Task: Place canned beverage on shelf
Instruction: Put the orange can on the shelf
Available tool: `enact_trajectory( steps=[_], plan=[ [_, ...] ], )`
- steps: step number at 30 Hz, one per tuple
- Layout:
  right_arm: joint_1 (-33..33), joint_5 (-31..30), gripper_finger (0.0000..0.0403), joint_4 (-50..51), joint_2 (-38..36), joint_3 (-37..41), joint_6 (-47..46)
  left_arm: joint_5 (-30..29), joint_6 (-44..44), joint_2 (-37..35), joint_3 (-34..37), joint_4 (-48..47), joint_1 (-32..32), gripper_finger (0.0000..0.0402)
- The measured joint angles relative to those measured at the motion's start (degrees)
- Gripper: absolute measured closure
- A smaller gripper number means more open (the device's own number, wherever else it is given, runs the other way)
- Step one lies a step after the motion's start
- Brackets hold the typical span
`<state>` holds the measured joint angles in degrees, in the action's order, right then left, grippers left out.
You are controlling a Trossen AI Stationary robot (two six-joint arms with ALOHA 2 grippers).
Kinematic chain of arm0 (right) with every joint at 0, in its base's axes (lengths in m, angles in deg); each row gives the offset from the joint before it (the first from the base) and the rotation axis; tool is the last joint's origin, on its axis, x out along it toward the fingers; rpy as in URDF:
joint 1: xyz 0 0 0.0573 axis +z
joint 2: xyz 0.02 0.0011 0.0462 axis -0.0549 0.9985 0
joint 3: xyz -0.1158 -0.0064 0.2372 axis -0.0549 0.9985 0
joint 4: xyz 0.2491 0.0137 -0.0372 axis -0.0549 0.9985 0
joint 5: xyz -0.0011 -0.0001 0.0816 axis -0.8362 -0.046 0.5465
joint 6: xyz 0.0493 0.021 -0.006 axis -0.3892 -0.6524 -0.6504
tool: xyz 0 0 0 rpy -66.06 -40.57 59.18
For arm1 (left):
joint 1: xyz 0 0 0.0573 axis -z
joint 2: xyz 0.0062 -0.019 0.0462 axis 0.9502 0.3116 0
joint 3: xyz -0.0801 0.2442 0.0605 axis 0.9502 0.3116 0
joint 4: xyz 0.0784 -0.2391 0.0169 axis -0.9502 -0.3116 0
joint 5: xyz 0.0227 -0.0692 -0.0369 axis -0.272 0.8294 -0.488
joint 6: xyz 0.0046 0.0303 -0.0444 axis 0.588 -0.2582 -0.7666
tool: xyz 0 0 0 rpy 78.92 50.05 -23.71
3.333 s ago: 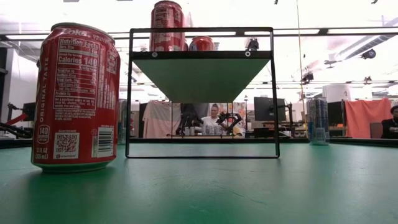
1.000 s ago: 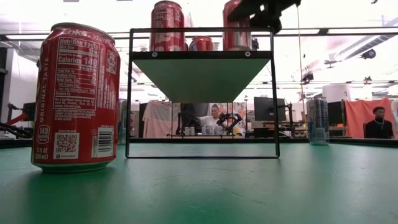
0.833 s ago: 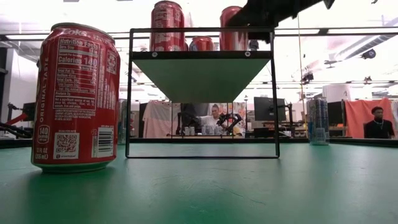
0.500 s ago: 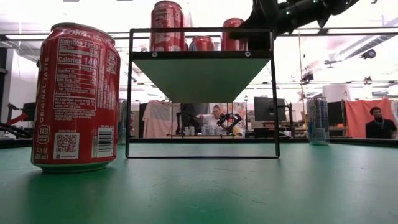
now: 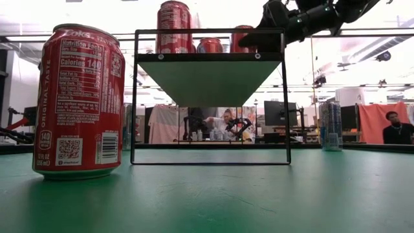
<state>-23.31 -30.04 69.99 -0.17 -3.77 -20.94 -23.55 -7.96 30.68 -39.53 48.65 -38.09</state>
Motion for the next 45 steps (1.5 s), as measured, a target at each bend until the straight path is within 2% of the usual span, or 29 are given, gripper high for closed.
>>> enact_trajectory(
  steps=[17, 23, 35, 45],
  plan=[
    [0.0, -0.19, 0.0124, -3.65, 3.81, 0.86, 0.22, 0.0, 0.14, -4.37, 2.19, -0.07, -0.11, 0.0028],
    [0.02, -3.06, 0.0124, -4.05, 4.78, 0.84, 0.52, 0.02, 0.53, -4.82, 2.19, 0.05, -0.11, 0.0028],
    [0.02, -3.13, 0.0096, -5.34, 5.75, 0.79, 0.0, 0.11, 0.59, -4.64, 2.19, 0.03, -0.11, 0.0028],
    [0.0, -3.13, 0.005, -5.43, 5.75, 0.79, -1.12, 0.13, 0.59, -4.6, 2.19, 0.0, -0.11, 0.0028]
  ],
)
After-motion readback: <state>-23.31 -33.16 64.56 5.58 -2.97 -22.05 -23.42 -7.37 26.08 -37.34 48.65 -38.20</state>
